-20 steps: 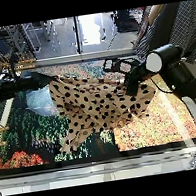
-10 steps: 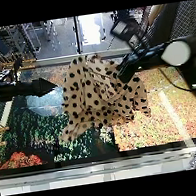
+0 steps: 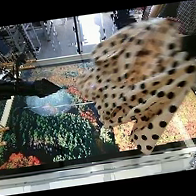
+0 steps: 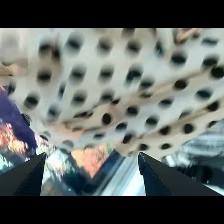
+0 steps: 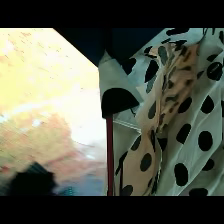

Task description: Fold the clothes and pants, and hang the long-sleeved shirts on hangers.

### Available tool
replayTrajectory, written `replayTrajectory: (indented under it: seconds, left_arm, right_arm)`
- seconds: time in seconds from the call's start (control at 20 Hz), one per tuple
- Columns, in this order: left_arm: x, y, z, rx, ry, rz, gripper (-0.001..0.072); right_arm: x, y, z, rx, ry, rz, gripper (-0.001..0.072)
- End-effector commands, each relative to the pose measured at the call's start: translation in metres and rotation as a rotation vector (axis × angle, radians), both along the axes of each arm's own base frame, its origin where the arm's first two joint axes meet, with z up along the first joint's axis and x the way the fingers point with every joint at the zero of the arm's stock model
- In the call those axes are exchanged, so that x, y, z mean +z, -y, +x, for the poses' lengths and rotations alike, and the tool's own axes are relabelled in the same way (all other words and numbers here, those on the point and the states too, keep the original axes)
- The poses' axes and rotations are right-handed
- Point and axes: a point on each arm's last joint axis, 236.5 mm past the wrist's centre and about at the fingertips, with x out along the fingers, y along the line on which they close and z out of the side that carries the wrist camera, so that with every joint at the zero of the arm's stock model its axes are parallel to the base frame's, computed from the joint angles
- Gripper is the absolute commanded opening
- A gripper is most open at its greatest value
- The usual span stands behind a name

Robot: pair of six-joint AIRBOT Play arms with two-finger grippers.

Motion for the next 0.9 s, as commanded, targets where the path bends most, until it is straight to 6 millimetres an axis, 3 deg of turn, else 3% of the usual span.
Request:
replayTrajectory:
  seconds: [0.0,0.1,0.15,0.3,0.35,0.4,0.55,0.65,0.75,0.8,0.85]
  left_arm:
    - [0.003,0.014,-0.028,-0.082,-0.021,0.039,0.0597]
    - [0.002,0.020,-0.040,-0.132,-0.028,0.046,0.0596]
    - [0.001,0.021,-0.041,-0.152,-0.008,0.050,0.0596]
    - [0.000,0.022,-0.041,-0.180,0.035,0.056,0.0596]
    - [0.000,0.022,-0.042,-0.184,0.040,0.058,0.0596]
    - [0.000,0.022,-0.043,-0.187,0.038,0.058,0.0596]
    - [-0.003,0.019,-0.059,-0.248,0.001,0.064,0.0581]
    - [-0.004,0.017,-0.073,-0.298,-0.028,0.070,0.0468]
    - [-0.004,0.016,-0.078,-0.314,-0.044,0.071,0.0462]
    - [-0.003,0.017,-0.078,-0.310,-0.052,0.064,0.0462]
    - [-0.001,0.019,-0.079,-0.305,-0.062,0.052,0.0461]
  right_arm:
    - [-0.018,0.138,-0.088,-0.567,-0.122,0.040,0.0010]
    - [-0.010,0.193,-0.139,-0.827,-0.081,0.059,0.0010]
    - [0.006,0.218,-0.161,-0.922,-0.018,0.033,0.0010]
    - [0.092,0.270,-0.225,-1.134,0.265,-0.167,0.0010]
    - [0.123,0.281,-0.250,-1.219,0.381,-0.227,0.0010]
    - [0.140,0.290,-0.275,-1.304,0.469,-0.257,0.0010]
    - [0.145,0.324,-0.334,-1.504,0.570,-0.276,0.0011]
    - [0.172,0.342,-0.362,-1.526,0.667,-0.403,0.0011]
    - [0.217,0.344,-0.380,-1.482,0.788,-0.589,0.0011]
    - [0.223,0.348,-0.390,-1.490,0.798,-0.634,0.0011]
    - [0.209,0.358,-0.403,-1.541,0.756,-0.615,0.0011]
